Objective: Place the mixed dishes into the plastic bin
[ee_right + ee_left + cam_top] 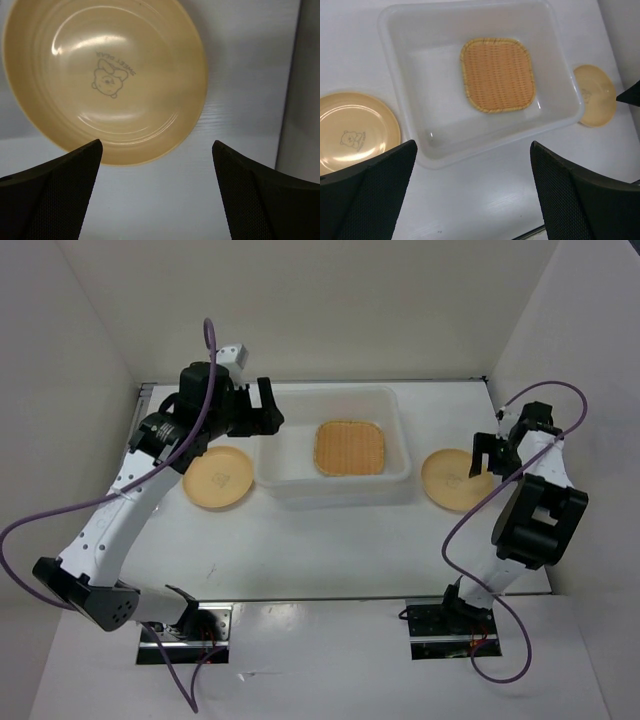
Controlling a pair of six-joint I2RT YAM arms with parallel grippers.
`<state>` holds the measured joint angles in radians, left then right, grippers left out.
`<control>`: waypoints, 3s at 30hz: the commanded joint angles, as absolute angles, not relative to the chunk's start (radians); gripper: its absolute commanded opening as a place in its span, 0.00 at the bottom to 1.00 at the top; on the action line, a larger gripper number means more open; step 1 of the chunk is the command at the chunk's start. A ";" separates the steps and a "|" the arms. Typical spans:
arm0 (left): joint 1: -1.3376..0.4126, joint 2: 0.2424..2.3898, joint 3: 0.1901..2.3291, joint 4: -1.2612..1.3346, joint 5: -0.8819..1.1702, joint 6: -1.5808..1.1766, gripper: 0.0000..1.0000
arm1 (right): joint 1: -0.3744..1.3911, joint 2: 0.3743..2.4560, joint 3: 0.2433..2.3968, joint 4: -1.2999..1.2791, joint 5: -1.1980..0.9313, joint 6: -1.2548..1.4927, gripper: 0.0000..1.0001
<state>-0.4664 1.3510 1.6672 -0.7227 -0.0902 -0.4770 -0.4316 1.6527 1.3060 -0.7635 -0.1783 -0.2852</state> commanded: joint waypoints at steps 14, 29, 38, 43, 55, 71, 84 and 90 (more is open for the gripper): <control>-0.468 1.321 1.635 -0.746 -0.124 -0.494 1.00 | -0.453 1.813 1.249 -0.693 -0.213 -0.388 0.93; -0.468 1.364 1.687 -0.805 -0.152 -0.514 1.00 | -0.462 1.937 1.200 -0.604 -0.307 -0.357 0.32; -0.468 1.382 1.697 -0.805 -0.184 -0.495 1.00 | -0.561 1.938 1.285 -0.658 -0.331 -0.291 0.00; -0.468 1.382 1.686 -0.785 -0.204 -0.486 1.00 | -0.571 1.830 1.364 -0.755 -0.383 -0.301 0.00; -0.449 1.364 1.666 -0.767 -0.204 -0.456 1.00 | -0.531 1.747 1.777 -0.900 -0.554 -0.149 0.00; -0.324 1.261 1.557 -0.787 -0.115 -0.534 1.00 | -0.062 1.920 2.063 -0.873 -0.707 -0.179 0.00; -0.295 1.100 1.465 -0.834 -0.078 -0.620 1.00 | 0.063 2.190 2.105 -0.904 -0.554 -0.290 0.00; -0.295 1.068 1.447 -0.862 -0.069 -0.640 1.00 | 0.098 2.250 2.126 -0.884 -0.486 -0.299 0.00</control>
<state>-0.3012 1.0882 1.4490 -0.8593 -0.0891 -0.6109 0.0734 2.2356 2.0808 -0.8909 -0.5289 -0.2806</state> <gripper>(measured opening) 1.000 0.023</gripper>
